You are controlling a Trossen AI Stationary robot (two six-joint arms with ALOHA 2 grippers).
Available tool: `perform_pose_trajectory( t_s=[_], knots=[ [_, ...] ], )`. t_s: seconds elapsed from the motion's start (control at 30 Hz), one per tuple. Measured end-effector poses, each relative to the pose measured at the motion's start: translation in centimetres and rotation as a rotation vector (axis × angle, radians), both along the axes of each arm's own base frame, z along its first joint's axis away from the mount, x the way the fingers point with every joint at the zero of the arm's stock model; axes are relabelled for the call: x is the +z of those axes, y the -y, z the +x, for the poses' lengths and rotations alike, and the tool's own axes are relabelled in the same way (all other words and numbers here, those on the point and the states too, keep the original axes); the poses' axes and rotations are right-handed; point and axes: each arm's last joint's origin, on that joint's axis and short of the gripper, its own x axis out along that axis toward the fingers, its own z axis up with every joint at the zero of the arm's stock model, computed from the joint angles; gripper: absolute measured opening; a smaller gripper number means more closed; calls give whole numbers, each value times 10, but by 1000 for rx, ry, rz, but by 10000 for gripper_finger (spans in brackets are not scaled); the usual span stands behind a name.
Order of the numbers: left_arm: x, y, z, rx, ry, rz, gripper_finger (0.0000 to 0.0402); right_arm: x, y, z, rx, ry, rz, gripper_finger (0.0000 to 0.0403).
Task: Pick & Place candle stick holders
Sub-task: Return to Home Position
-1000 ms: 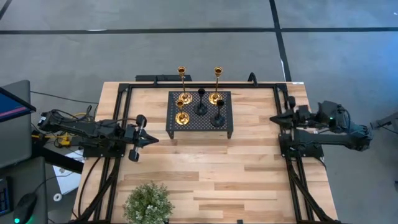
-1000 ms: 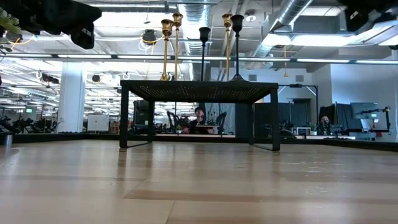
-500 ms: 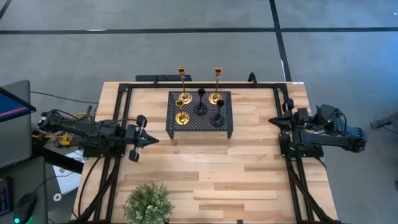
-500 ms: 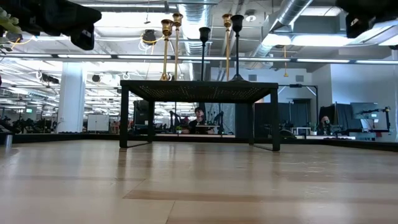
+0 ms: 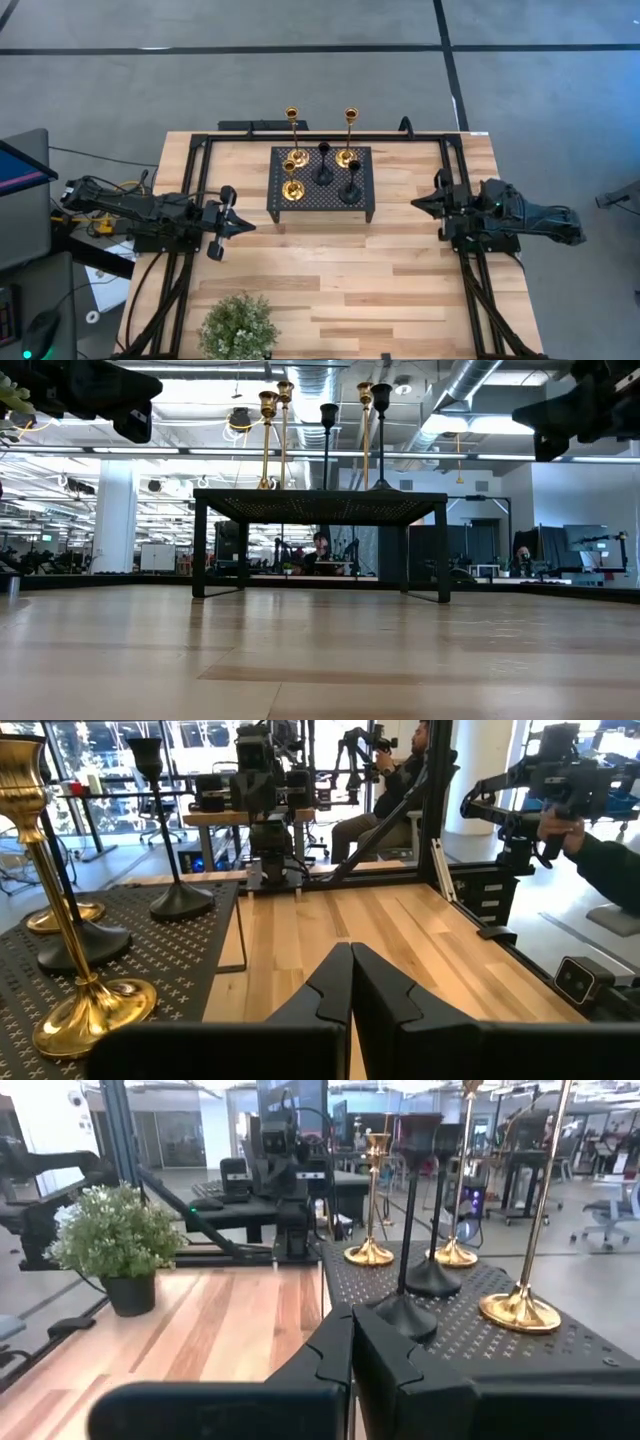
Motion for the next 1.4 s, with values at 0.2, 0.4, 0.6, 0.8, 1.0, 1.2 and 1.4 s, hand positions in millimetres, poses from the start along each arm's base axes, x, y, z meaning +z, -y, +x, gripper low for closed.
perform_pose_trajectory(
  t_s=[0.2, 0.4, 0.6, 0.8, 1.0, 1.2, 1.4],
  knots=[
    [0, 0, 0, 0, 0, 1, 4, -6, 0, 3, -7, -2, -15, 0],
    [0, 0, 0, 0, 0, 2, 4, -6, 0, 3, 0, 6, -2, 0],
    [0, 0, 0, 0, 0, 3, 4, -24, -1, 11, 12, 15, -1, 0],
    [0, 0, 0, 0, -1, 3, 4, -43, -1, 16, 17, 15, 0, 0],
    [0, 0, 0, 0, -2, 4, 4, -47, -2, 18, 26, 5, 10, 0],
    [0, 0, 0, 0, -2, 4, 4, -47, -2, 17, 26, 6, 10, 0],
    [0, 0, 0, -4, -5, -24, 4, -47, -1, 17, 24, 6, 10, 0]
  ],
)
